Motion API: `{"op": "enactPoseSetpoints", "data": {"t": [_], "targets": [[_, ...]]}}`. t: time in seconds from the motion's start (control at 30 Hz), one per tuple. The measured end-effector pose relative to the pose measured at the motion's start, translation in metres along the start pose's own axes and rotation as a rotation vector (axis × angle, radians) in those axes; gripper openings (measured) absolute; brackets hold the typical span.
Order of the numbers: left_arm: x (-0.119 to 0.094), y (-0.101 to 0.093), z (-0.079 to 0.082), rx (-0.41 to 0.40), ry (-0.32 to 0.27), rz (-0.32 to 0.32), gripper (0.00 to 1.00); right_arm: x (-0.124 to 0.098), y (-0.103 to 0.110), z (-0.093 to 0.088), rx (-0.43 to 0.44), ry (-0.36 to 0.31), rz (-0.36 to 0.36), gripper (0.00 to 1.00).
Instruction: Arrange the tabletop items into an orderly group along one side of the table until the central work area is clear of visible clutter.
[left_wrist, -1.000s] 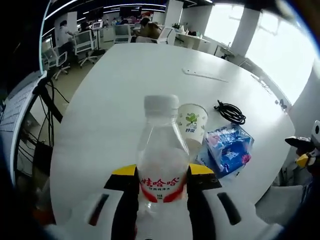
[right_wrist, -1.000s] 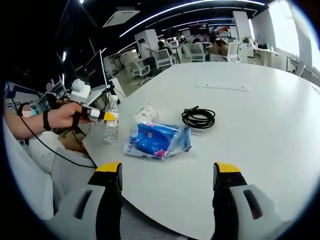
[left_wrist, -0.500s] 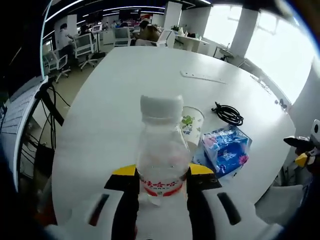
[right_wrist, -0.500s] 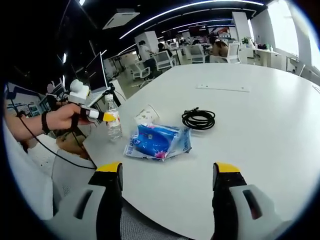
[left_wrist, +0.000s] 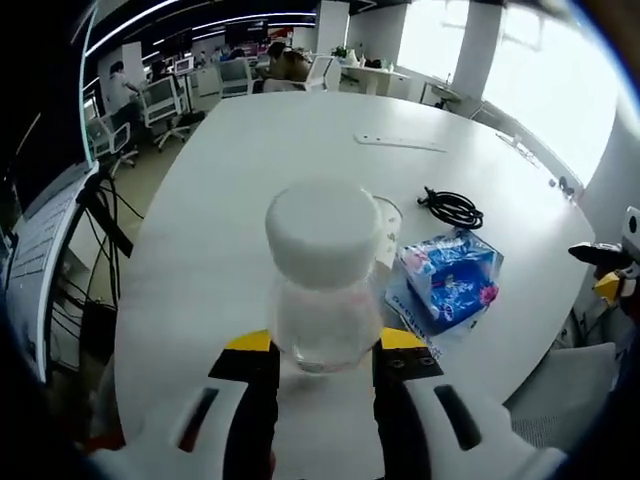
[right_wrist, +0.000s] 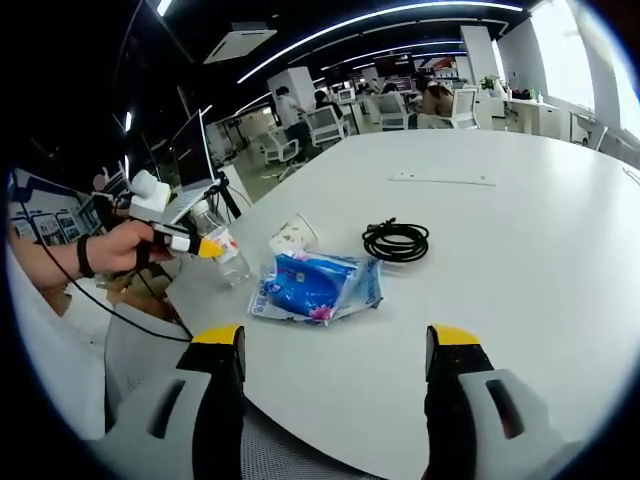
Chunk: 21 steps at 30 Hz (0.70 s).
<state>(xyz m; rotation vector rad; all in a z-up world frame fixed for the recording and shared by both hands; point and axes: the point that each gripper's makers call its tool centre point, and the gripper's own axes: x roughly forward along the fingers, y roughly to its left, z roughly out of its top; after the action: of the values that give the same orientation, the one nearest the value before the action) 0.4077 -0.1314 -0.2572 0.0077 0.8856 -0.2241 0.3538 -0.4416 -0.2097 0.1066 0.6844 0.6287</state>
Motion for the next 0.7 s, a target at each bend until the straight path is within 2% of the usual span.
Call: {"op": "enactPoseSetpoints", "data": {"t": [0.27,0.5,0.7], "targets": [[-0.0034,-0.0014,-0.0068,0.018,0.002,0.010,0.35,0.0022,0.0023,0.0008,-0.003,0.003,0.006,0.73],[-0.0021,-0.0043,-0.0072,0.066,-0.004,0.032,0.35,0.0051,0.0044,0.0027,-0.006,0.004,0.012,0.73],[-0.0023,-0.0030,-0.0074,0.066,0.001,0.034,0.35,0.0071,0.0056,0.0010,-0.003,0.013,0.021,0.72]]}}
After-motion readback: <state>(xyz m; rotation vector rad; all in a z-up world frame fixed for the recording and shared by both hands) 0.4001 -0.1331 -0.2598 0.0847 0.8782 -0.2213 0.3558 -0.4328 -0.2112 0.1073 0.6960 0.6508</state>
